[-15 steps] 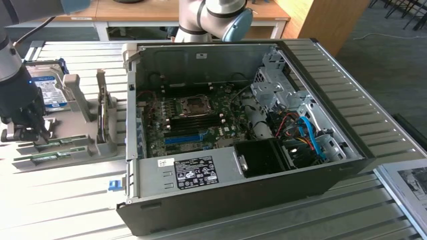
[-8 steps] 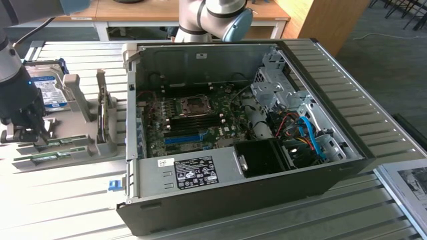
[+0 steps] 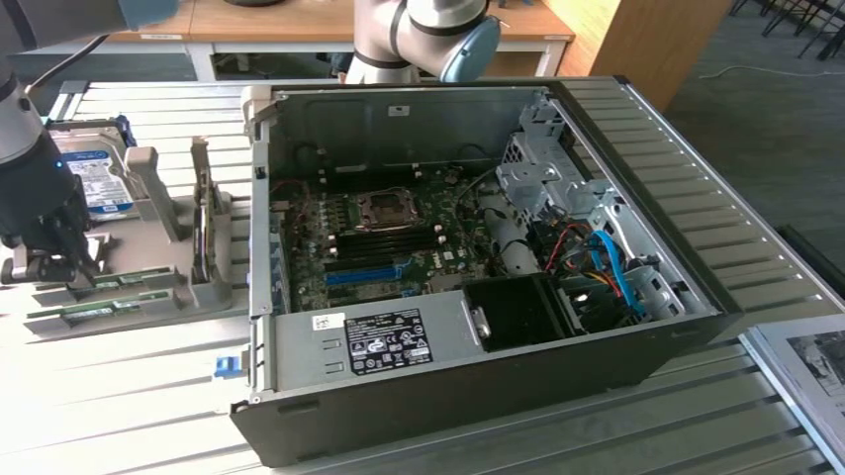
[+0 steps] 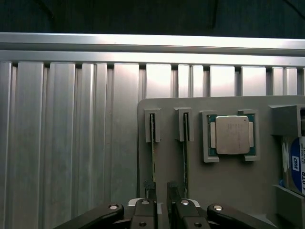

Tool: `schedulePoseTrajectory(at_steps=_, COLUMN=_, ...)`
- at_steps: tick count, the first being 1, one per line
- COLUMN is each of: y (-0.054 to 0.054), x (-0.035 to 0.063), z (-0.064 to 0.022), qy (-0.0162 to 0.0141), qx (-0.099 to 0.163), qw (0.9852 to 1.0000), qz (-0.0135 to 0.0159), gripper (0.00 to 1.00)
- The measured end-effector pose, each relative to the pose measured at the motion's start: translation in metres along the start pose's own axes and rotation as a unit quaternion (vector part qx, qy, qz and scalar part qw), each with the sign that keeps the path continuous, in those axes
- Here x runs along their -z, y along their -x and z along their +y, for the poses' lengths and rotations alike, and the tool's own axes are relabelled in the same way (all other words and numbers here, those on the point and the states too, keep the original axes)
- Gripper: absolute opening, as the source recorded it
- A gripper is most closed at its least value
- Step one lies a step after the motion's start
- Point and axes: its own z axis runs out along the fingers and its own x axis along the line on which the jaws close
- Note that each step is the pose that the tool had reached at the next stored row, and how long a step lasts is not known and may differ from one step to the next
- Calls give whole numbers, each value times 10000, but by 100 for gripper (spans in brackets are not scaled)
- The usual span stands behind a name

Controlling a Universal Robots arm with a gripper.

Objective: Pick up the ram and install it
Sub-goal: 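Pick up the ram and move it above insertion slot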

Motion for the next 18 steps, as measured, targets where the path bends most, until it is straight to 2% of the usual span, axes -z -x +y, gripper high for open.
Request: schedulePoseTrajectory(at_steps=18, y=-2, x=-155, z=-7, qy=2, qx=0, qw=10000, qz=1, gripper=24)
